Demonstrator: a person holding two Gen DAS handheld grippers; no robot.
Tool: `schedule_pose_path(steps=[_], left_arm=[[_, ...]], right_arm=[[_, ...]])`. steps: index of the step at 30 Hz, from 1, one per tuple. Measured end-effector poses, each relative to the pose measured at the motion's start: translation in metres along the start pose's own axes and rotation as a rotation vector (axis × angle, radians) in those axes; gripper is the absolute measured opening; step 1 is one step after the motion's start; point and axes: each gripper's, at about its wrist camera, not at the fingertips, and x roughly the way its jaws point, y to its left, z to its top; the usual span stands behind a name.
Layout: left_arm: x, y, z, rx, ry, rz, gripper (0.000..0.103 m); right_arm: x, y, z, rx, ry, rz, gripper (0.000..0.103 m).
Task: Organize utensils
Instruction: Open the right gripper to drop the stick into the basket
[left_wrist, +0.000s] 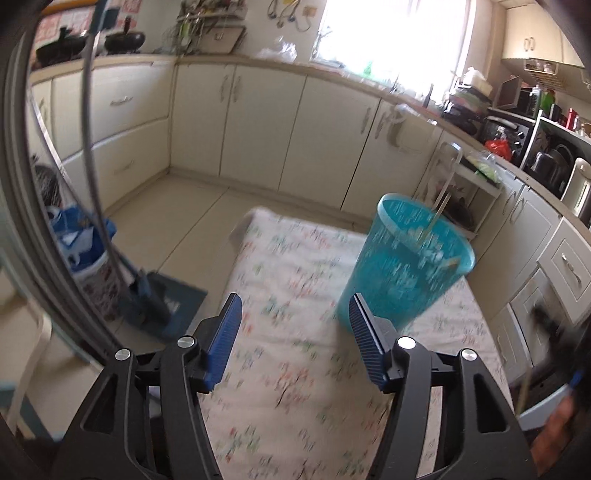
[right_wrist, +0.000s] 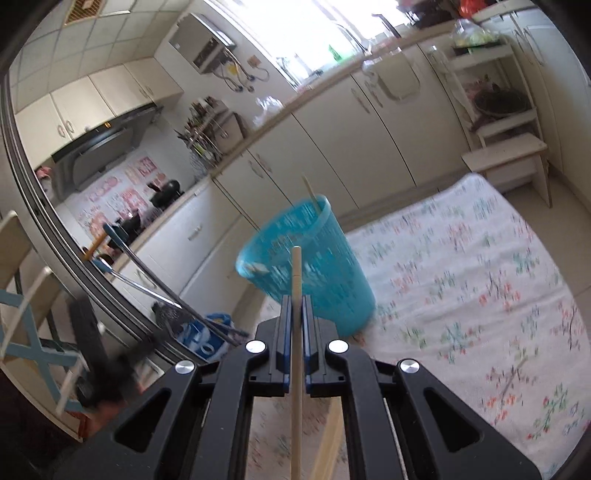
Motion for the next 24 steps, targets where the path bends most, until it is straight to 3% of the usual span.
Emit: schedule_pose_path(steps=[5,9,13,19,24], left_arm=[[0.004,0.017,-0.039,-0.005,0.038,0.027,0.057],[0.003,0.001,-0.042,0.081,-0.011,0.04,0.058],[0.004,-0.012,-0.038,0.125,-0.023,0.026,0.061],[0.011,0.0,-0.033,0.071,-0.006,0.032,0.062],[0.009,0.002,-0.031,0.062,-0.021,0.04,0.063]], right_arm=[[0.007,0.037,0.06,-0.072,-0.129,0.035,0.006],[0.028,0.066,0.102,-0.147,-0.251,0.035,0.006],[0.072,0.08,0.123,-0.207,-0.317,-0.041,0.006],[0.141,0.067,0.115,-0.232,-0.209,-0.17,0.006],[0.16,0.056,0.095,-0.256,-0.12,-0.224,0.007]])
